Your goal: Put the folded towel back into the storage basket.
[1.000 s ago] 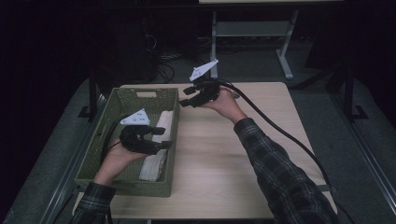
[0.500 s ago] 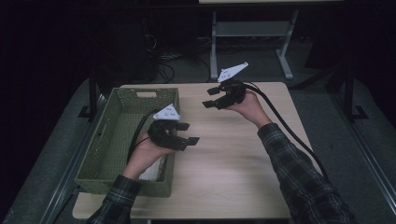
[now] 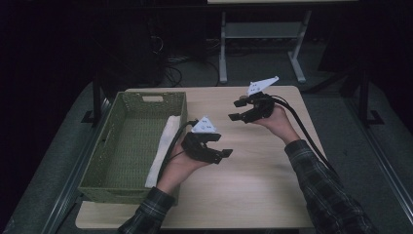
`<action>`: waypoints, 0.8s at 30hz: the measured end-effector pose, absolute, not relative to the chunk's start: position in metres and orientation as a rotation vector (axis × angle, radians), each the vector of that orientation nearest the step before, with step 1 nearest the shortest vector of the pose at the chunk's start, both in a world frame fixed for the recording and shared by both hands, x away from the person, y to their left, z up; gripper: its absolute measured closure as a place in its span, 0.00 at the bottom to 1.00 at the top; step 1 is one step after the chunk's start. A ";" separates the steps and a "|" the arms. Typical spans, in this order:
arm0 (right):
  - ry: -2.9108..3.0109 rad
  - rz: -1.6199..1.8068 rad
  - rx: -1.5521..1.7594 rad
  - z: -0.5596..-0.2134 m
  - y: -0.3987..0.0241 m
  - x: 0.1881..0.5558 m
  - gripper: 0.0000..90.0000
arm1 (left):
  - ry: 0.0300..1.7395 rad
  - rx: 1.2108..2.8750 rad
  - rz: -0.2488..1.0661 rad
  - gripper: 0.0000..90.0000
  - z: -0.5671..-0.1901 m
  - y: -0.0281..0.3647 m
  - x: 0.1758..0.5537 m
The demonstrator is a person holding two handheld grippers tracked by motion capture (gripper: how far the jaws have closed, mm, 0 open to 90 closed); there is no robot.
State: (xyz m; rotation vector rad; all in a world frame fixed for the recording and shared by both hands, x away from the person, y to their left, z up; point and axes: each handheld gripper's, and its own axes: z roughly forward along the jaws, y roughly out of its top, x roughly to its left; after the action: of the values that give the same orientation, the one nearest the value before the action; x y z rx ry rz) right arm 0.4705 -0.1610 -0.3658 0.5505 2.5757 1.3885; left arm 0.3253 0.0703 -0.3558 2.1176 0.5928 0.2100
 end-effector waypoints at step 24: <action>2.539 1.312 0.744 -0.429 -0.225 0.438 0.30 | 0.600 2.230 0.237 0.28 -0.440 0.039 0.315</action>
State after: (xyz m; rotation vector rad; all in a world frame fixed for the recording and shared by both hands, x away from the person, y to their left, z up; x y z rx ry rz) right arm 0.4377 -0.2251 -0.4294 0.7440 2.5394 1.3118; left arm 0.3153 0.0386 -0.4397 2.2297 0.6004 0.2370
